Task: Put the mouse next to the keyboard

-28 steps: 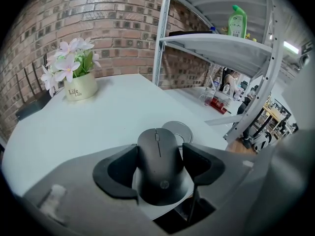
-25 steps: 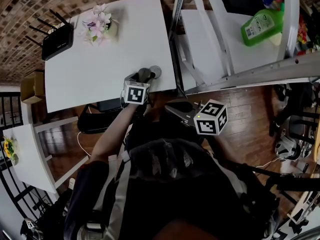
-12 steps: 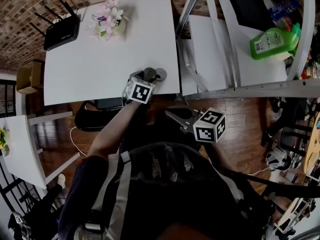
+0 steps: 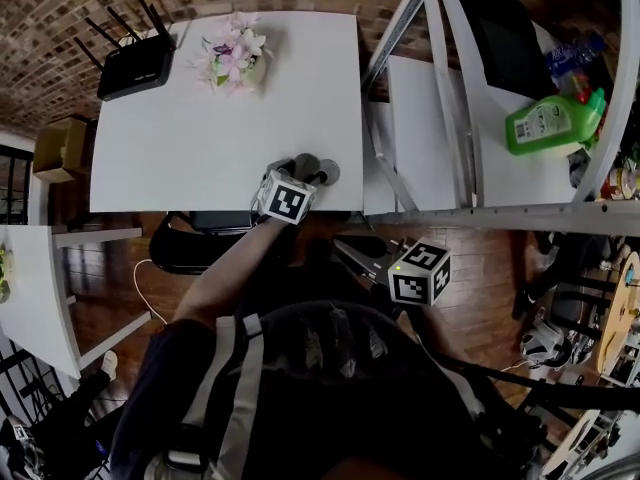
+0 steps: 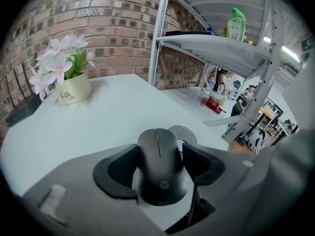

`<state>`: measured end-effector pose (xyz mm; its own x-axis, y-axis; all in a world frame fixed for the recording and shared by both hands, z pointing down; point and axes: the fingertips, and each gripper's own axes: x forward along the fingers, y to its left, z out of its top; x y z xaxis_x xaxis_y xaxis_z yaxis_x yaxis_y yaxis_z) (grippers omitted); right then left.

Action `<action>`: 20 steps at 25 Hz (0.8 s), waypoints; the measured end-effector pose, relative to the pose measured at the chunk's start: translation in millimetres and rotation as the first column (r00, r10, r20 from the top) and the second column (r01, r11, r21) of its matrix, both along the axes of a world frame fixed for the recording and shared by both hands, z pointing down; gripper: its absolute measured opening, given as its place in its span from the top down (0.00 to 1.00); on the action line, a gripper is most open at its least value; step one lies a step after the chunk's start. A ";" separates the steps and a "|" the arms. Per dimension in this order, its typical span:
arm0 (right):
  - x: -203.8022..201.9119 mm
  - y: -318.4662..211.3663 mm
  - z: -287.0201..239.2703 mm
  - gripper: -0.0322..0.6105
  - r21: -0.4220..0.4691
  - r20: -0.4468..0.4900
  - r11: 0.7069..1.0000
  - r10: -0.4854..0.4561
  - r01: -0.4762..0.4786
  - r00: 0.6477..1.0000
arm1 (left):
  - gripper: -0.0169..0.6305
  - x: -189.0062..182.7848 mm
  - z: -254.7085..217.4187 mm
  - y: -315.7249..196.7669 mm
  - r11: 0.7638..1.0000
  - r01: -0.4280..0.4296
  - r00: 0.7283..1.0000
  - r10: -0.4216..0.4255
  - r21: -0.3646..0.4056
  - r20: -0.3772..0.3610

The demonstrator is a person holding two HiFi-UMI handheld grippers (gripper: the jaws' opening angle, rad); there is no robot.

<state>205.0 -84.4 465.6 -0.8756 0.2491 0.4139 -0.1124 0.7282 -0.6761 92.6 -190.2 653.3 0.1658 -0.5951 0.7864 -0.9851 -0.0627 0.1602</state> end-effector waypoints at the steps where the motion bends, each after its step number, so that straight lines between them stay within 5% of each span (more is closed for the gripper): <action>1: 1.0 0.2 0.5 0.95 -0.001 -0.003 1.000 -0.001 0.001 1.000 | 0.52 1.8 1.4 0.9 1.000 -0.005 1.000 0.005 0.000 -0.001; 20: -10.2 0.3 -1.9 0.95 -0.002 -0.024 1.000 -0.014 0.014 1.000 | 0.52 -16.9 0.4 -9.0 0.999 -0.049 0.997 0.049 -0.007 0.064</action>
